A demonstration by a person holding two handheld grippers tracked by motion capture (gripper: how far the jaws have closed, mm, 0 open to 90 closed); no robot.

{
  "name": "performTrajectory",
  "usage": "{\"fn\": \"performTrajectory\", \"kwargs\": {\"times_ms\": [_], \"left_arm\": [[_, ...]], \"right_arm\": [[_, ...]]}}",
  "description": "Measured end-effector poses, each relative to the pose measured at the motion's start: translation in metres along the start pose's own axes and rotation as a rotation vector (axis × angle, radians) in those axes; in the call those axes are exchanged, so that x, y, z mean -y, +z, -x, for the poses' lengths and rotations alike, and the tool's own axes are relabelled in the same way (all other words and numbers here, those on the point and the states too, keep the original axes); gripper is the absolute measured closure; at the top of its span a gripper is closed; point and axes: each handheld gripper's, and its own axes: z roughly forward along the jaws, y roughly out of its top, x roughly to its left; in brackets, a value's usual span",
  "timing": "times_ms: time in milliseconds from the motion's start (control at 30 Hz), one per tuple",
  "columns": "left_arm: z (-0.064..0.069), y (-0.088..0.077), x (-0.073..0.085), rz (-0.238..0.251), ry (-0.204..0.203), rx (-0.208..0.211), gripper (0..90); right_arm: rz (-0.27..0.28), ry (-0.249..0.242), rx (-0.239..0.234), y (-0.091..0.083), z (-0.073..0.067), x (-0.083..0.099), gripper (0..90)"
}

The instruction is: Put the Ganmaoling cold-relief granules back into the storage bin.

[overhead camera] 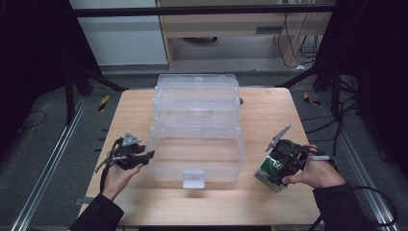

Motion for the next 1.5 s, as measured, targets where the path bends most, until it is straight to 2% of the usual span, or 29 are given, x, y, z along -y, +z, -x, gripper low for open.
{"fn": "performTrajectory", "kwargs": {"times_ms": [200, 767, 1000, 1233, 1500], "left_arm": [[0.000, 0.000, 0.000, 0.000, 0.001, 0.000, 54.0], [0.001, 0.001, 0.000, -0.004, 0.009, -0.001, 54.5], [0.001, 0.001, 0.000, -0.005, 0.007, 0.000, 54.5], [0.001, 0.001, 0.000, -0.006, 0.007, 0.002, 54.5], [0.001, 0.002, 0.000, -0.007, 0.009, 0.006, 54.5]], "right_arm": [[0.015, -0.033, 0.012, -0.014, 0.002, -0.009, 17.4], [0.077, -0.134, 0.002, -0.044, 0.007, -0.042, 17.4], [0.089, -0.208, -0.009, -0.047, 0.008, -0.056, 17.4], [0.103, -0.259, -0.024, -0.052, 0.009, -0.071, 17.4], [0.101, -0.341, -0.042, -0.051, 0.008, -0.090, 17.4]]}}
